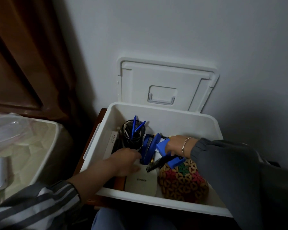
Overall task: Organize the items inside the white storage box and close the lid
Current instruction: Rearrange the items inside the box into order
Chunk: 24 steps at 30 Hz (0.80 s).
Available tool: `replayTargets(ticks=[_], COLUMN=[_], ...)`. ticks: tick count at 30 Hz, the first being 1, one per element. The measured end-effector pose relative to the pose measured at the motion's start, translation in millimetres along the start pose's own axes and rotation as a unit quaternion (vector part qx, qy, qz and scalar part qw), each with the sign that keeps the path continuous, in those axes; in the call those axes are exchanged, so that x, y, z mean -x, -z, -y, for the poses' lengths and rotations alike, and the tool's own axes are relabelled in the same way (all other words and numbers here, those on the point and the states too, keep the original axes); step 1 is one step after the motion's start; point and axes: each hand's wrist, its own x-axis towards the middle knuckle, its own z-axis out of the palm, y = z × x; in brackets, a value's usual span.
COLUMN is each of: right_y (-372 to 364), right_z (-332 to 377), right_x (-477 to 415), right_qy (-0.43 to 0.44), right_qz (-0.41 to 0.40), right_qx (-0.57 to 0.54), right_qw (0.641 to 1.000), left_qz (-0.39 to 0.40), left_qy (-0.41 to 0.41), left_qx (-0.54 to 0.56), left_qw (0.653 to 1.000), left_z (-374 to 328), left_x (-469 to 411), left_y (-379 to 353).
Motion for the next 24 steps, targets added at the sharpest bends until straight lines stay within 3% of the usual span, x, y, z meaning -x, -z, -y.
replayTargets(ticks=[6,8,12,15,18,24], right_y=[-4.8,-8.9,-15.2,-17.0,-19.9,-24.2], right_z=[-21.0,-27.7,-40.7,-42.5,-41.4,-41.3], right_x=[-8.7,-6.3,-0.1,4.7,8.7,12.4], right_qy=[-0.113,-0.160,-0.213,-0.229,-0.226,-0.234], right_qz=[-0.045,-0.056,-0.077,-0.071,-0.095,-0.187], right_qx=[-0.092,-0.117,-0.139,-0.158,-0.180,-0.246], right_qw=[0.988,0.979,0.964,0.958,0.952,0.922], left_qz=[-0.122,-0.117,-0.032,0.022,0.015,-0.028], left_qy=[0.013,0.048,0.134,0.197,0.251,0.282], left_qx=[-0.035,-0.002,0.110,0.119,0.143,0.129], left_qw=[0.992,0.992,0.984,0.973,0.957,0.950], left_z=[4.5,-0.2,-17.5,-28.4,-34.6,-41.4], left_x=[-1.5,-7.0,-29.3,-44.9,-57.9,-63.3], left_y=[5.9,8.1,4.2,-6.7,-12.7,-16.2])
